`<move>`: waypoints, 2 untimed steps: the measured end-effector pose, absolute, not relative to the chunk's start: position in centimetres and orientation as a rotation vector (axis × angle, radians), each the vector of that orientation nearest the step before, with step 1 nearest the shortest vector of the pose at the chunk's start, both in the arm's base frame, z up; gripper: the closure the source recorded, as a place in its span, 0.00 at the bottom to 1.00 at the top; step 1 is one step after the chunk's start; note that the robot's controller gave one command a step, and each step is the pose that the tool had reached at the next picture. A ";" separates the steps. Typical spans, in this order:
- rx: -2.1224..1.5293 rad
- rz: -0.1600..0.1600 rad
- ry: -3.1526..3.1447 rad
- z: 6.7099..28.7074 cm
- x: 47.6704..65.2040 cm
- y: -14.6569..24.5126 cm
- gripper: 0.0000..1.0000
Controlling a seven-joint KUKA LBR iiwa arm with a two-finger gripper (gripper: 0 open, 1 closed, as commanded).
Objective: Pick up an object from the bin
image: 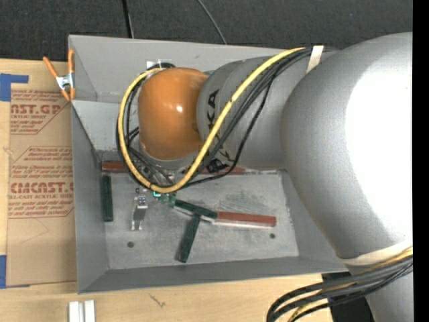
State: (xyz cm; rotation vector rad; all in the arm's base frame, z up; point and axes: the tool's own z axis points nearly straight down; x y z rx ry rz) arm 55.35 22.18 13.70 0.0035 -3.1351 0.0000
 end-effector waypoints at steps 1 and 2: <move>0.002 -0.002 -3.142 14.1 55.6 22.1 0.00; 0.144 -0.004 -3.142 12.5 56.3 19.1 0.00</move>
Offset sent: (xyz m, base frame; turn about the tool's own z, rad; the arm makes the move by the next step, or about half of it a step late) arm 0.0267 -0.1201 -0.0574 -0.2962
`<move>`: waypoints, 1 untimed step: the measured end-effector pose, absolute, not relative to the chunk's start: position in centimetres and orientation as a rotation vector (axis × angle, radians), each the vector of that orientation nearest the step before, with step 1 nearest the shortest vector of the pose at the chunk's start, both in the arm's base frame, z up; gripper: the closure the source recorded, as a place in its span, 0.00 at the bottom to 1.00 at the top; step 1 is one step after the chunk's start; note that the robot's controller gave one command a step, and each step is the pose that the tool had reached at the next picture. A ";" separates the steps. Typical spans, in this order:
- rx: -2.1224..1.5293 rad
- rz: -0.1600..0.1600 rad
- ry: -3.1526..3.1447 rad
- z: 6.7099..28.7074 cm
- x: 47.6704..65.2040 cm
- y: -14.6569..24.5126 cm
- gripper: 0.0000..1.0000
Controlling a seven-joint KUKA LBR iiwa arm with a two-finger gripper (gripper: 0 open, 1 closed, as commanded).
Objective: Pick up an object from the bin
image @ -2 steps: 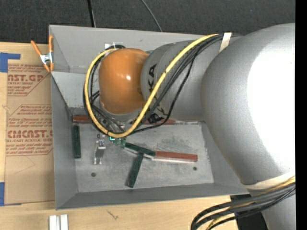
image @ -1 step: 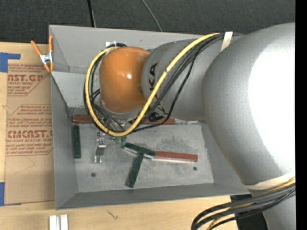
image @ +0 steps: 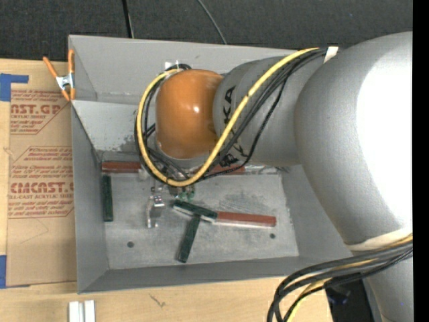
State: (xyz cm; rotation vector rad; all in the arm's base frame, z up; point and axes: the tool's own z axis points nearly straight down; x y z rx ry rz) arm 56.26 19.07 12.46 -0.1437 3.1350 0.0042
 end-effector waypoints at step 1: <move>-0.468 0.000 3.104 9.7 56.6 15.8 0.00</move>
Offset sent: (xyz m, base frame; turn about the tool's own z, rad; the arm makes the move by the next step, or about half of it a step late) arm -0.0071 -0.0681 -0.0546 -0.4810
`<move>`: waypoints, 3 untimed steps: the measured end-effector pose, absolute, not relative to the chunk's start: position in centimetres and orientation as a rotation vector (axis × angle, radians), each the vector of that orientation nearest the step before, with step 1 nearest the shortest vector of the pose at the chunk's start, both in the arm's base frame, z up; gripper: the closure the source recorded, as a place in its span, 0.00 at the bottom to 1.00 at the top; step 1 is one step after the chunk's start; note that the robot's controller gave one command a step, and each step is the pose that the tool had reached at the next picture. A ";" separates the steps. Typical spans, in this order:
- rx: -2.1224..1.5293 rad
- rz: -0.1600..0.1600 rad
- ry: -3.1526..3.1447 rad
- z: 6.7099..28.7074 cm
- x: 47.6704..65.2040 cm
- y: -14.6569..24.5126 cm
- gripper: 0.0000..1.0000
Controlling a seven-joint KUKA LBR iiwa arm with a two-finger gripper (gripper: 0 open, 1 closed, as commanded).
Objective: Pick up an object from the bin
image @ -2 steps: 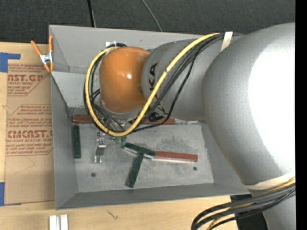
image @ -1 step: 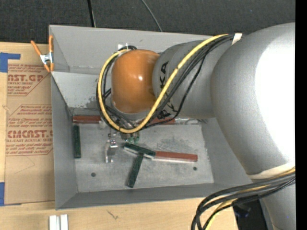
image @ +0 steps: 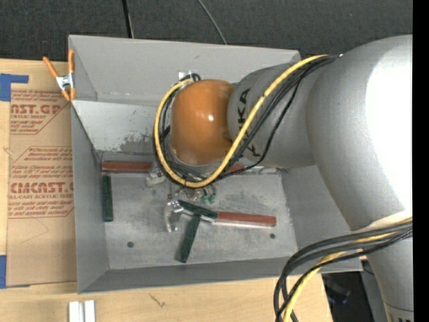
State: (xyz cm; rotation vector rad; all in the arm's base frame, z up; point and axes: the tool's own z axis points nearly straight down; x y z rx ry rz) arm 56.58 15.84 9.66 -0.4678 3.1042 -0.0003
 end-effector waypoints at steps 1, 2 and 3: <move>-0.589 0.000 3.084 9.0 56.4 15.1 0.00; -0.796 -0.002 3.048 12.8 54.6 16.8 0.00; -0.644 0.004 3.068 10.5 51.8 12.1 0.00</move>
Offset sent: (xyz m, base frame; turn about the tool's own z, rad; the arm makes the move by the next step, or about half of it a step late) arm -0.0313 0.0384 0.0822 -0.1878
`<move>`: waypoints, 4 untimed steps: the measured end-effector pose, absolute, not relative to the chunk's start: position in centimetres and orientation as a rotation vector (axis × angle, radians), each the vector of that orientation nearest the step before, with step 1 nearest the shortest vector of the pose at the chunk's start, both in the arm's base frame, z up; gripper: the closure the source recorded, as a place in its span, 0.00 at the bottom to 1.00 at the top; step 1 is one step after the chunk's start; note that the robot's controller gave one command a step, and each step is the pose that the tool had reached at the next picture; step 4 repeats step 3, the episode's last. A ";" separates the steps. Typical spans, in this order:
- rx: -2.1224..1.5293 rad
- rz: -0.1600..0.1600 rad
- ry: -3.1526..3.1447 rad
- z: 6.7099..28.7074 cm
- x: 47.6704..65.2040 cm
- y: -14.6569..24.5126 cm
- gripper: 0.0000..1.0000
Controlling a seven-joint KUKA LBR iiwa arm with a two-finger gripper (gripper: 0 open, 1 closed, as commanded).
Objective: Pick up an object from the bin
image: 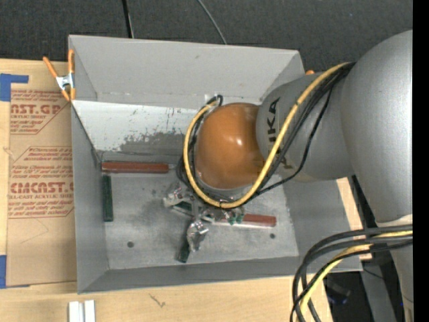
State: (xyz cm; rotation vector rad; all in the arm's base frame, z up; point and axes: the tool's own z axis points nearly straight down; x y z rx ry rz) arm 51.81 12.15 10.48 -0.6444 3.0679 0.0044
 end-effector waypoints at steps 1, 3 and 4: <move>-1.295 0.001 2.861 7.9 54.9 13.3 1.00; -1.196 0.001 2.899 23.2 53.8 12.5 1.00; -1.196 0.001 2.899 23.2 53.8 12.5 1.00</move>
Offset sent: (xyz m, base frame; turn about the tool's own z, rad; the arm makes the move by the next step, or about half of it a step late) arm 0.0000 0.0000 0.0000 0.0000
